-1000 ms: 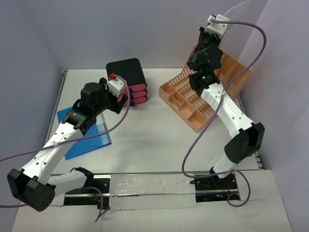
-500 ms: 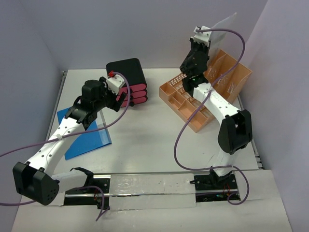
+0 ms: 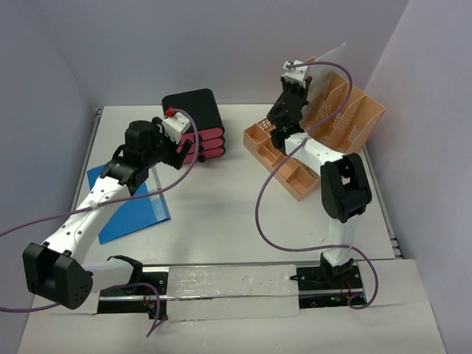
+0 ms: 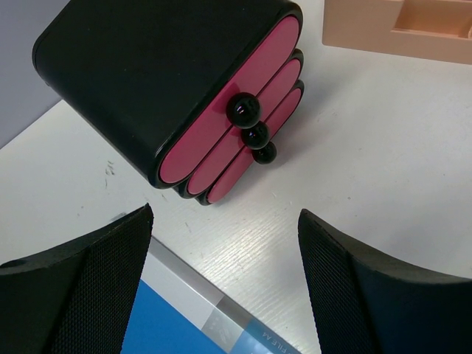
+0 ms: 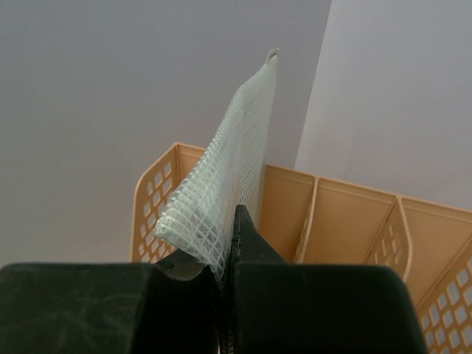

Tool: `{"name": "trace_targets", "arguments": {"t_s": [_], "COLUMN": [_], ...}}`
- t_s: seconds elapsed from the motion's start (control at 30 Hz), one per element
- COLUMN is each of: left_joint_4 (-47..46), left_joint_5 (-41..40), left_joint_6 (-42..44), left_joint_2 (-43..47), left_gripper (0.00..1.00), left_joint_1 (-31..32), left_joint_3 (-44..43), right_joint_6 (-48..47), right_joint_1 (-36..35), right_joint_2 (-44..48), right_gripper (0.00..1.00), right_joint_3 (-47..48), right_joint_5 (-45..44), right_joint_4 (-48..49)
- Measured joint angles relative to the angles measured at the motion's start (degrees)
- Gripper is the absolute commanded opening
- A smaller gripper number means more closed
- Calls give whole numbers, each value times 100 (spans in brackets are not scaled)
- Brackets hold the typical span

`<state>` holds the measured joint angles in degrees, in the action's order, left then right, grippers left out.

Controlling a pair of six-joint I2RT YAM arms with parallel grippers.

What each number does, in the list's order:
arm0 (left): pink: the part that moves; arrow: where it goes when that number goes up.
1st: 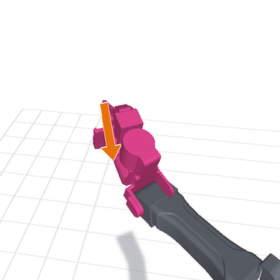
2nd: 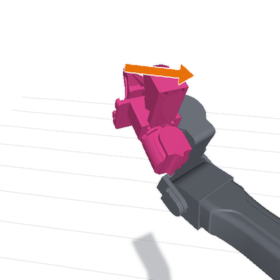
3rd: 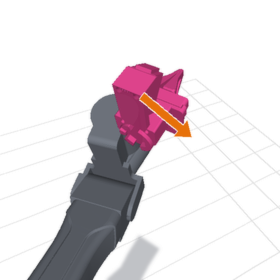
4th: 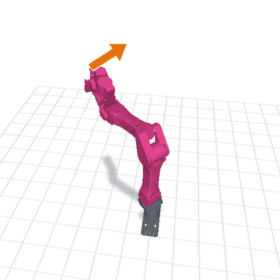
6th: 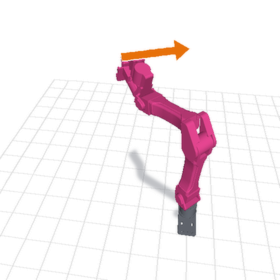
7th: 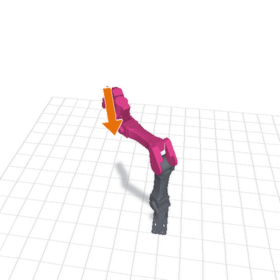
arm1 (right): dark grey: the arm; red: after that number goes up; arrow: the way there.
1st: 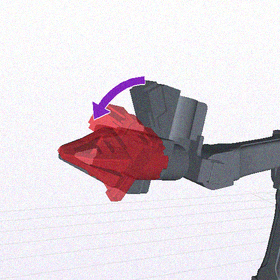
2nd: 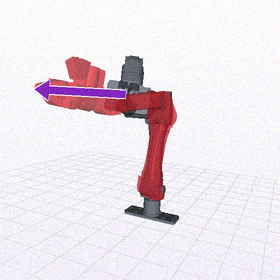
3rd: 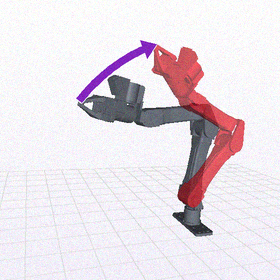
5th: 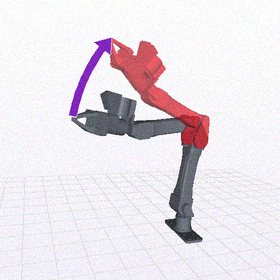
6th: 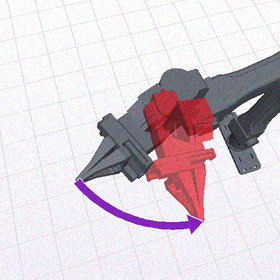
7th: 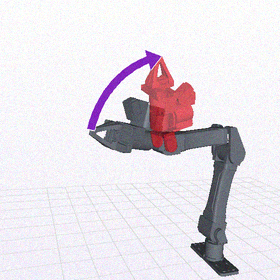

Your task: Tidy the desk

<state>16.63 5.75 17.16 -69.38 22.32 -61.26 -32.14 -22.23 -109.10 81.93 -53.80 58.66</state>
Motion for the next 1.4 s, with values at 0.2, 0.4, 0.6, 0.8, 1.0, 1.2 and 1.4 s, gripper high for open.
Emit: {"name": "trace_targets", "arguments": {"t_s": [0.2, 0.4, 0.6, 0.8, 1.0, 1.2, 1.4], "left_joint_4": [-51, -21, 374, 1251, 1951, 1915, 1192], "left_joint_5": [60, 106, 260, 6, -417, -638, -1274], "left_joint_6": [1, -3, 164, 1364, 2299, 2491, 2493], "left_joint_2": [0, 16, 305, 1135, 1640, 2187, 2300], "left_gripper": [85, 86, 82, 71, 70, 66, 54], "left_joint_1": [-66, -241, -715, -876, -695, 384, 910], "left_joint_3": [154, 303, 390, 1275, 2566, 3274, 4053], "right_joint_6": [137, 572, 1805, 3830, 4346, 4305, 4363], "right_joint_1": [-1, -39, -290, -669, -1470, -2108, -2349], "right_joint_2": [-214, -141, 759, 2598, 3440, 2986, 2933], "right_gripper": [34, 90, 95, 95, 94, 93, 92], "right_joint_3": [-122, -399, -470, -793, -1390, -1610, -1827], "right_joint_5": [-141, -234, 8, 1141, 1208, 1083, 1007], "right_joint_4": [130, -163, -2015, -3823, -3989, -4440, -4624]}}
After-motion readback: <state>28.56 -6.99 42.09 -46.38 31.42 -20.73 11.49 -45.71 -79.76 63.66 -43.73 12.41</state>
